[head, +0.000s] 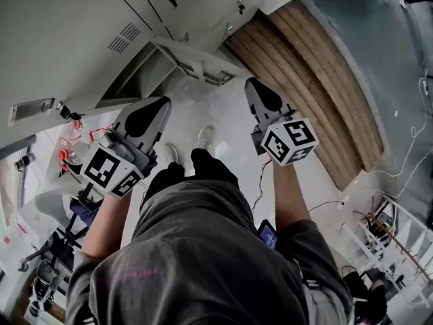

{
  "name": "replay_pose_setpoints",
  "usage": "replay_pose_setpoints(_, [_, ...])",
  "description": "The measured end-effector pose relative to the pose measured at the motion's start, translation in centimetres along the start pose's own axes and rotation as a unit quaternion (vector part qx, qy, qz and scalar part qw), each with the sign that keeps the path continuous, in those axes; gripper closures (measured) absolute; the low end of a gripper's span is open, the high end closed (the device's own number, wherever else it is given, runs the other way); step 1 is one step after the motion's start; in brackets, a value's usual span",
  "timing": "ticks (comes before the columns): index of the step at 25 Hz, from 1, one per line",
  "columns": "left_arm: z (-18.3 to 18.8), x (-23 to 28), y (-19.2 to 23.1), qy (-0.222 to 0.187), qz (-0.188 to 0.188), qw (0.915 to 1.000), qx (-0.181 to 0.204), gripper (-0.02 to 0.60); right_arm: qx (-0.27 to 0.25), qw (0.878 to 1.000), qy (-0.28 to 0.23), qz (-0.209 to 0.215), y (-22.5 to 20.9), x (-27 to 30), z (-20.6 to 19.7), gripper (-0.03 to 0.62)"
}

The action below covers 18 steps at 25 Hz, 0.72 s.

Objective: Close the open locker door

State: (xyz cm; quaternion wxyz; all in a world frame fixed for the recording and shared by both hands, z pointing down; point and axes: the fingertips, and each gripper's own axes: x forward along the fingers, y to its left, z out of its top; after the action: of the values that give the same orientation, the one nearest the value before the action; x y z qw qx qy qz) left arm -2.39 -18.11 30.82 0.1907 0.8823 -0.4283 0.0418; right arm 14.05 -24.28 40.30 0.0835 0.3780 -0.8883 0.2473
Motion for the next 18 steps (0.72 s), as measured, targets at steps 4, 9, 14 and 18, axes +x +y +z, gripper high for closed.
replay_pose_setpoints(4, [-0.2,0.6,0.2,0.006,0.002,1.0,0.001,0.571,0.0,1.0,0.008,0.009,-0.8,0.6,-0.6,0.566])
replay_pose_setpoints(9, [-0.7,1.1,0.3,0.013,0.005,0.9999,0.001,0.571,0.002,1.0,0.018,0.015,-1.5,1.4,-1.3,0.545])
replay_pose_setpoints(14, [-1.3,1.2,0.6,0.019,0.013,0.9997,-0.003,0.571,0.002,0.999,0.028,0.022,-2.0,2.1,-2.1,0.53])
replay_pose_setpoints(18, [-1.8,1.1,1.0,0.023,0.02,0.9995,-0.005,0.571,0.005,0.999,0.032,0.03,-2.2,2.7,-2.4,0.512])
